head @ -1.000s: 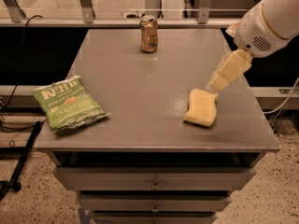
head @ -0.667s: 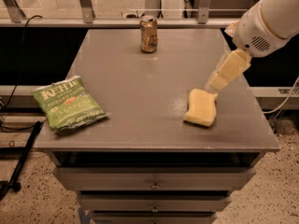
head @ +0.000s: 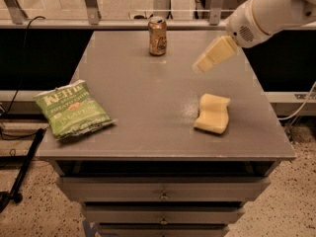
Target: Move orange can near sponge
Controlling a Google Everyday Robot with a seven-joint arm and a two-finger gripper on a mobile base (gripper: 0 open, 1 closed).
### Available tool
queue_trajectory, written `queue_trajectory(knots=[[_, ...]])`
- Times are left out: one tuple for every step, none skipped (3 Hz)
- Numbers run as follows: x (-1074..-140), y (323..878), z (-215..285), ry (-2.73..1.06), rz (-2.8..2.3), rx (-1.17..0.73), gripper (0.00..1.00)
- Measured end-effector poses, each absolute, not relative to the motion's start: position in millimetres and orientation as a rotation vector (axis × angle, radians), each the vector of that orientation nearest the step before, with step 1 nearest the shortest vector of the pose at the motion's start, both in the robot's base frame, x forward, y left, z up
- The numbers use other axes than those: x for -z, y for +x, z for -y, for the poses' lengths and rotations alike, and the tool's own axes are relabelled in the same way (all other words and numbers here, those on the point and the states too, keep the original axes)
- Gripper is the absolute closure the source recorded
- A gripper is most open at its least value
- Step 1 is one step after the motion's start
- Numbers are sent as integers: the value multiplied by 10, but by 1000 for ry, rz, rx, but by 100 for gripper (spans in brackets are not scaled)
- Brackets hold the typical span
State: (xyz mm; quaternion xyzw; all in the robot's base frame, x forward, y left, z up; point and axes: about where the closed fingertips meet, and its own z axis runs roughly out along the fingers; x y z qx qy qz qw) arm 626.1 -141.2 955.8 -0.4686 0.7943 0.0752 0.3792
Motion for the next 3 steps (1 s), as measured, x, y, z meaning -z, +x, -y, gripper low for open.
queue_trajectory(knots=[[-9503,6847,1154,-1064,-1972,-282,0],[-9386,7343,869,-969,-1905,-339,0],[-9174,7891,554,-907,-1800,-394,0]])
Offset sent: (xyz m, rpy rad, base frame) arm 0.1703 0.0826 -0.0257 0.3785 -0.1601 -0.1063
